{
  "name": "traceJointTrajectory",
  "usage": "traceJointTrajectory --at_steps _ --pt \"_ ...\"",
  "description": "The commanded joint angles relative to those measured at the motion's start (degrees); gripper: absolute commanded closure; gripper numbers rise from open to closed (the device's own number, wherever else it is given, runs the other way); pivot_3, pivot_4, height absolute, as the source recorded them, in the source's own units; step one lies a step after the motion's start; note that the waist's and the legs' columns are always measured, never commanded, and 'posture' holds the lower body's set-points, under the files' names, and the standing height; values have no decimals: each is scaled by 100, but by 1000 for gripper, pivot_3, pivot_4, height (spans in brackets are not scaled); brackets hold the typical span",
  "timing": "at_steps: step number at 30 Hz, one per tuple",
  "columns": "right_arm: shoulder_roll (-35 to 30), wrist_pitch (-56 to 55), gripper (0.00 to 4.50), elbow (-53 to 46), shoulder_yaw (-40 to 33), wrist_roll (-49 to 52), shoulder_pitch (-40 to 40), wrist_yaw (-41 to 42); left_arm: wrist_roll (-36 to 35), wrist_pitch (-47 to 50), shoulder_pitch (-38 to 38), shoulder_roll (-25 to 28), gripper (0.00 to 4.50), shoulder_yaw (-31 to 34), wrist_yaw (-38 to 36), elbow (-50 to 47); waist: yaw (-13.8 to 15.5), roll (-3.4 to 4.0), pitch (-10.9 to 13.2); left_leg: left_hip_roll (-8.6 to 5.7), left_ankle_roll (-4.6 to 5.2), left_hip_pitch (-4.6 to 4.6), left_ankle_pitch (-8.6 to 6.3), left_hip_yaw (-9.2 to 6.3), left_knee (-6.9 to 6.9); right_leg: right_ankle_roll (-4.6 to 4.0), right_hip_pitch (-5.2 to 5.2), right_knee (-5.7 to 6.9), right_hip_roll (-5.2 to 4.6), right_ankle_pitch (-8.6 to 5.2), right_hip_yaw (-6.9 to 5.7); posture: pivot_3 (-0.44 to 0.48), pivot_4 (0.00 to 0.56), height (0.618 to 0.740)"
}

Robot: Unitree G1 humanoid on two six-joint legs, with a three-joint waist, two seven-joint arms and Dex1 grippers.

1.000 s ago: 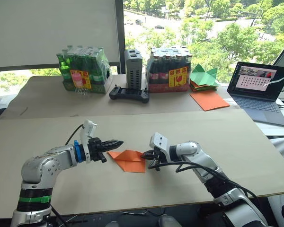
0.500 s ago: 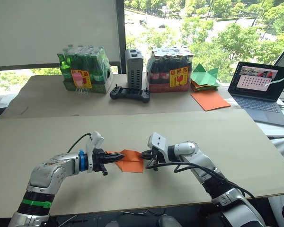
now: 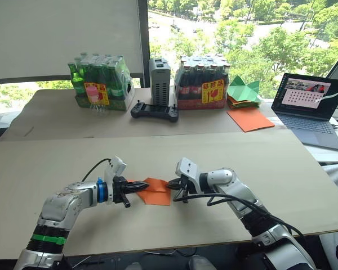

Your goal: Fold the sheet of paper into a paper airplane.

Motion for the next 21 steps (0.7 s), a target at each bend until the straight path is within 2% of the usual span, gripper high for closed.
traceJointTrajectory --at_steps 1,21 --pt "-12 65 4482 -159 0 11 28 -9 92 -215 -77 -13 4500 38 -26 89 -1 0 0 0 0 0 0 0 0 0 0 0 0 0 0 0 150 740" --pt "-53 91 4482 -197 0 11 17 23 353 -472 -43 -76 4500 19 27 608 3 0 0 0 0 -1 0 0 0 0 0 0 0 0 -1 0 150 740"
